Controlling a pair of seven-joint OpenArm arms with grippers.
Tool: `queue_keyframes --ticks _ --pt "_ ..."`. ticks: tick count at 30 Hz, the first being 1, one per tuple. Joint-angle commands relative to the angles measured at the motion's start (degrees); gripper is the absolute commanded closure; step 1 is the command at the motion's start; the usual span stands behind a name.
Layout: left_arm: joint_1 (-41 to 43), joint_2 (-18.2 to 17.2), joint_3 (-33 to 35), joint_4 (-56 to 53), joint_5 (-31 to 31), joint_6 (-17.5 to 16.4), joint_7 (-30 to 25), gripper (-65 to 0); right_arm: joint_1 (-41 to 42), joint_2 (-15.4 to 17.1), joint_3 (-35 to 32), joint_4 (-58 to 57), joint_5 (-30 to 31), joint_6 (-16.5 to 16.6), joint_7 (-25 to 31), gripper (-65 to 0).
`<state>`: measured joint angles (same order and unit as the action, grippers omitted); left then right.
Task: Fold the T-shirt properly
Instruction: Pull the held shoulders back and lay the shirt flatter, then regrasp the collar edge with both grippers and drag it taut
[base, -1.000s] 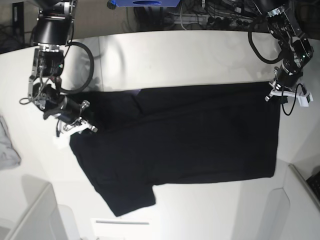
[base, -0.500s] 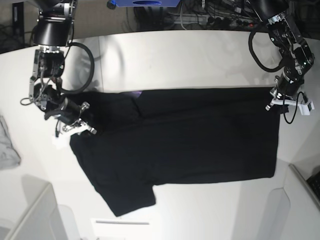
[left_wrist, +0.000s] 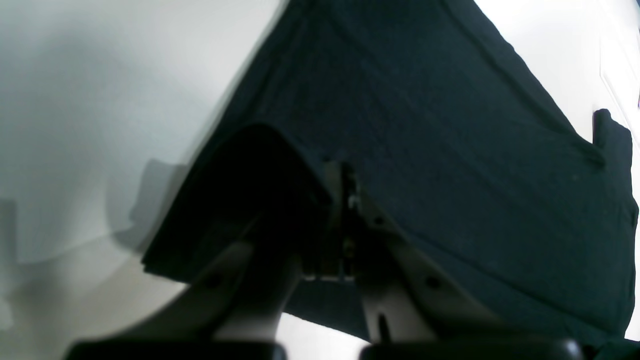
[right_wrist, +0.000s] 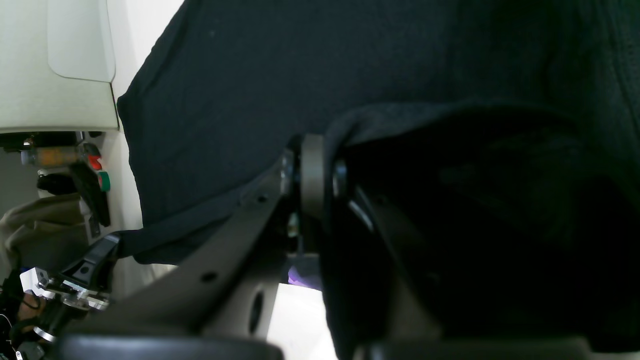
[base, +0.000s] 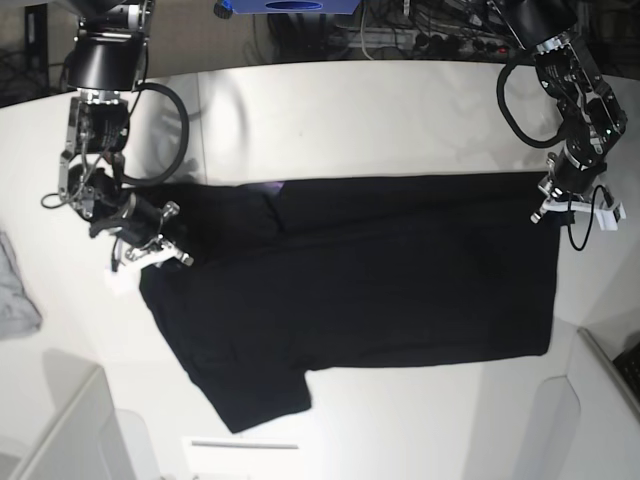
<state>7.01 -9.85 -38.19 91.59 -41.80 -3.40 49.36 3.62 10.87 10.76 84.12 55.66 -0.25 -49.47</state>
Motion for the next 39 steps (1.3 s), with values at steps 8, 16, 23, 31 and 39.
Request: queue_keyframes --ticks 8,16,23,31,39 --pt "-0.54 -0.83 -0.27 0.85 -0.44 -0.43 -1.23 -16.8 0.56 0.42 0.62 0.85 1.09 0.21 1.08 -10.2" --pt "-3.01 -2.07 -0.53 1.02 -0.62 -0.69 -1.32 -50.8 -0.94 0.51 0.62 1.03 1.18 -0.5 5.47 -25.7" --pt "-0.54 -3.3 -3.08 5.77 -0.97 -0.78 -1.32 -52.7 -6.74 0.33 4.4 10.61 1.18 -4.98 9.69 -29.0" --pt "9.39 -1.01 -13.45 8.58 -0.7 -10.1 -1.32 -52.5 -18.43 0.16 7.83 24.06 1.62 -10.52 11.01 -32.6" --pt "13.17 1.98 -17.15 5.42 -0.53 -14.58 -1.32 -52.5 -25.29 -7.58 12.05 24.5 1.62 -10.34 10.66 -46.7"
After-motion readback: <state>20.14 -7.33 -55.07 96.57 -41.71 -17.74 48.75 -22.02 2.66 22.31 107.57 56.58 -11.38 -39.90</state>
